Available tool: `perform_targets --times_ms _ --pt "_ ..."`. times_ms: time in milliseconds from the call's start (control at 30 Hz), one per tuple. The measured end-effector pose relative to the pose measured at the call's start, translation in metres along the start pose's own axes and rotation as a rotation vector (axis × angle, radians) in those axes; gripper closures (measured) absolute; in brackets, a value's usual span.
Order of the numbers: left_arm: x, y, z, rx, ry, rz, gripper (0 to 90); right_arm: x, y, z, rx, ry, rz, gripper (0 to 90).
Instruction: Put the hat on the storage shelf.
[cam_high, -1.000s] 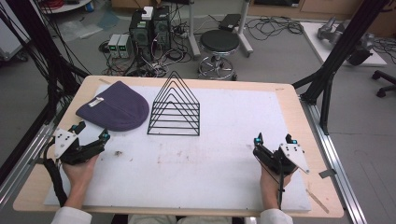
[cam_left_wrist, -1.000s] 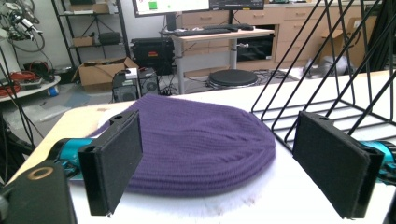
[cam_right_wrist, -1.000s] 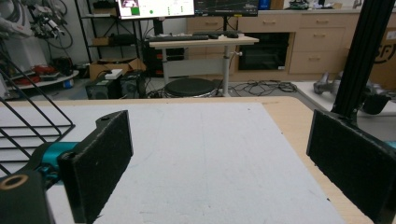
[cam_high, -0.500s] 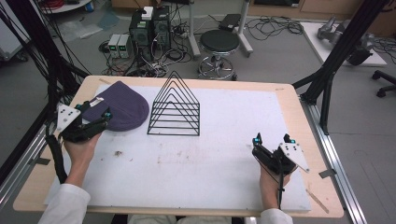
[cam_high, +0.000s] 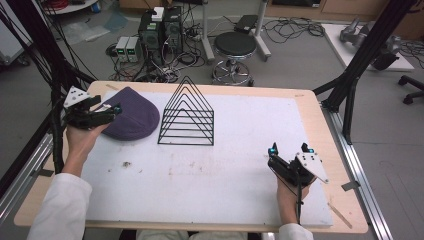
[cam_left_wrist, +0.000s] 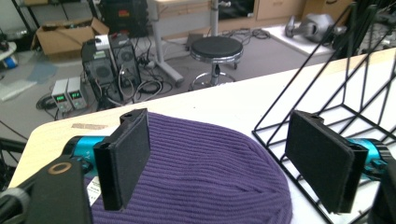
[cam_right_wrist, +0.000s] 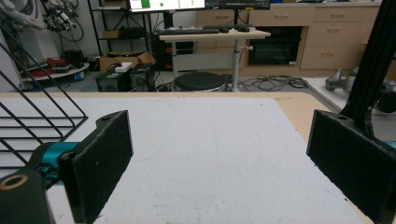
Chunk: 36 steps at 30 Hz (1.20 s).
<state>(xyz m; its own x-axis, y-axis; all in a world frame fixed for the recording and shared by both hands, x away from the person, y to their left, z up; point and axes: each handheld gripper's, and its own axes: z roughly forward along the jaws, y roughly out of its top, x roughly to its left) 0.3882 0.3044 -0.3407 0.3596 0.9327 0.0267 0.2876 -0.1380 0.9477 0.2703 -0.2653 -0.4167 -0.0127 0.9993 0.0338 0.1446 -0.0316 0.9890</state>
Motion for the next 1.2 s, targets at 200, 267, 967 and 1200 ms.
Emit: perform_targets --times_ms 200,267,967,1200 --pt "-0.004 0.018 0.015 0.034 -0.019 0.009 21.8 0.001 0.000 0.000 0.001 0.006 -0.015 6.4" --pt "-0.006 0.022 0.020 0.060 -0.031 0.029 21.8 0.001 0.000 0.000 0.000 0.008 -0.016 6.4" --pt "-0.027 -0.006 0.064 0.513 -0.236 0.374 22.3 0.010 -0.003 0.006 0.047 0.089 -0.085 6.3" --pt "-0.028 -0.014 0.071 0.592 -0.257 0.423 24.1 0.009 -0.003 0.005 0.044 0.087 -0.079 6.3"
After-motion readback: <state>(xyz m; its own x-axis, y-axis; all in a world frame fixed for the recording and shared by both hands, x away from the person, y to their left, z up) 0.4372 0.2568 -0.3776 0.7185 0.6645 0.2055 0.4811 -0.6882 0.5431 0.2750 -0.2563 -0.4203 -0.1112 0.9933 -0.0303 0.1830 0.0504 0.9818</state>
